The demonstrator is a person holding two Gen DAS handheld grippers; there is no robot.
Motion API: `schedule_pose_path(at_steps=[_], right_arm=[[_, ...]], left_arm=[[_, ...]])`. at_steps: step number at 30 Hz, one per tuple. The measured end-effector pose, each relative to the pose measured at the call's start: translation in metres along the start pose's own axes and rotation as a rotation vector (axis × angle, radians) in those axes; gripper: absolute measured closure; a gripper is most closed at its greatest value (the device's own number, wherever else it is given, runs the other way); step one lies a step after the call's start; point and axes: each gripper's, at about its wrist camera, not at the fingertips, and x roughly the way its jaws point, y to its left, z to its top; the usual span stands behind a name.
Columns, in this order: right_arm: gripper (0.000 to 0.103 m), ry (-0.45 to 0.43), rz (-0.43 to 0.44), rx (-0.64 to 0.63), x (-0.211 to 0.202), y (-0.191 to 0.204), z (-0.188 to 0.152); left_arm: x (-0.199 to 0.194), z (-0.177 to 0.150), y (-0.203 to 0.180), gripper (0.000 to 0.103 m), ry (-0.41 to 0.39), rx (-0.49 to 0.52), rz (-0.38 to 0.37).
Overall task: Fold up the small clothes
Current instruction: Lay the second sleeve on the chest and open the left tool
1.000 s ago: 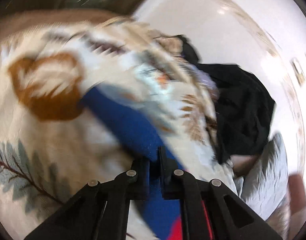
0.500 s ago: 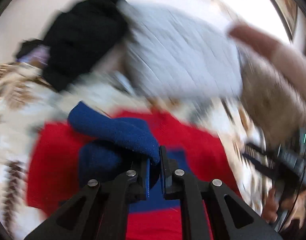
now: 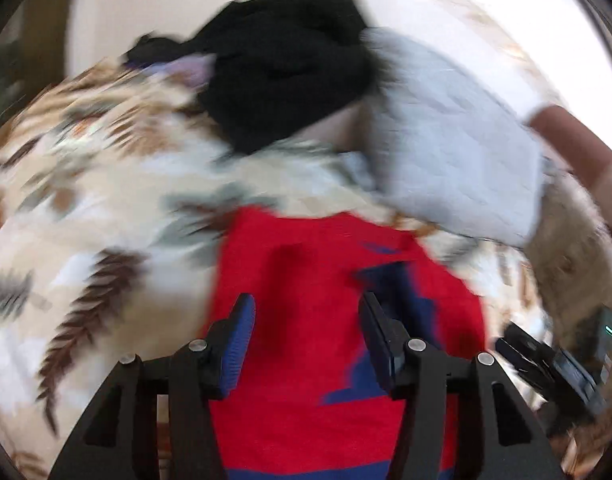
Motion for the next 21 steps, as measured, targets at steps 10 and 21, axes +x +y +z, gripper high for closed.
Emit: schedule_pose_path(at_steps=[10,21], right_arm=[[0.031,0.101,-0.242,-0.491,0.079,0.1,-0.037],[0.094,0.114,-0.373,-0.479,0.133,0.109,-0.007]], left_arm=[[0.045,-0.015,0.044,0.048,0.192,-0.092,0.131],[0.035,-0.018,0.044,0.048,0.171,-0.062,0.109]])
